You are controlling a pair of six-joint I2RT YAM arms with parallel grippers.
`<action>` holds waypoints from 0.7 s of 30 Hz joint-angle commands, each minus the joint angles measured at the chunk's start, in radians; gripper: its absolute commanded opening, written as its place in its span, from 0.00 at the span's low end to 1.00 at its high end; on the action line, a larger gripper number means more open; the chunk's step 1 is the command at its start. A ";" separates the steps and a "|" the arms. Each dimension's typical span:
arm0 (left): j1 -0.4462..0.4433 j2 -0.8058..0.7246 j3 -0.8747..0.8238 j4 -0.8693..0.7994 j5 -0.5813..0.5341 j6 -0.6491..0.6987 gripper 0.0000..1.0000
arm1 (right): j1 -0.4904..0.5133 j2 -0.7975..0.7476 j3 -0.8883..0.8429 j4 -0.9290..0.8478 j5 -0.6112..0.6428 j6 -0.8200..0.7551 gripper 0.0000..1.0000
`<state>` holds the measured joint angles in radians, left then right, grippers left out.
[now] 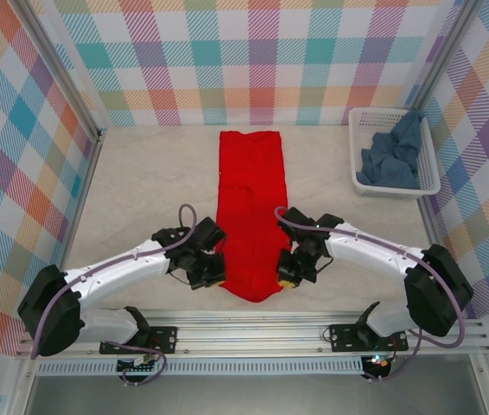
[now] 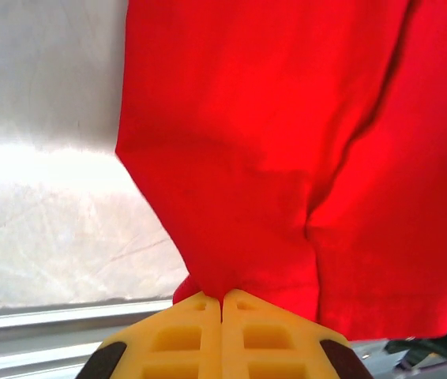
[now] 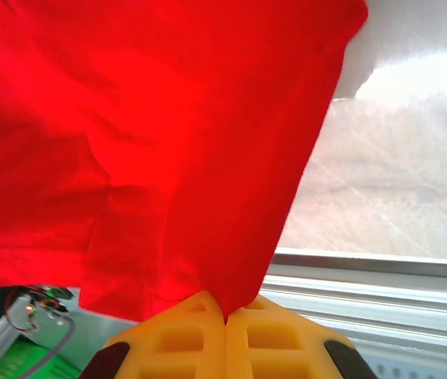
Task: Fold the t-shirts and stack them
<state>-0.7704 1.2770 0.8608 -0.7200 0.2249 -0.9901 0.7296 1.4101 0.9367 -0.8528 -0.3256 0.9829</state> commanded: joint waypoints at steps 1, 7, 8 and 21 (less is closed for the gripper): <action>0.059 0.048 0.082 0.009 -0.034 0.035 0.00 | -0.061 0.034 0.093 -0.050 0.011 -0.057 0.00; 0.192 0.182 0.237 0.036 -0.027 0.094 0.00 | -0.183 0.151 0.283 -0.078 0.017 -0.138 0.00; 0.211 0.216 0.271 0.037 -0.023 0.111 0.00 | -0.202 0.177 0.315 -0.073 0.016 -0.149 0.00; 0.369 0.583 0.641 0.034 -0.001 0.227 0.00 | -0.343 0.565 0.744 -0.096 0.017 -0.235 0.00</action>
<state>-0.4294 1.8118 1.4452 -0.6769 0.2184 -0.8101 0.4072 1.9259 1.6081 -0.9089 -0.3138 0.7879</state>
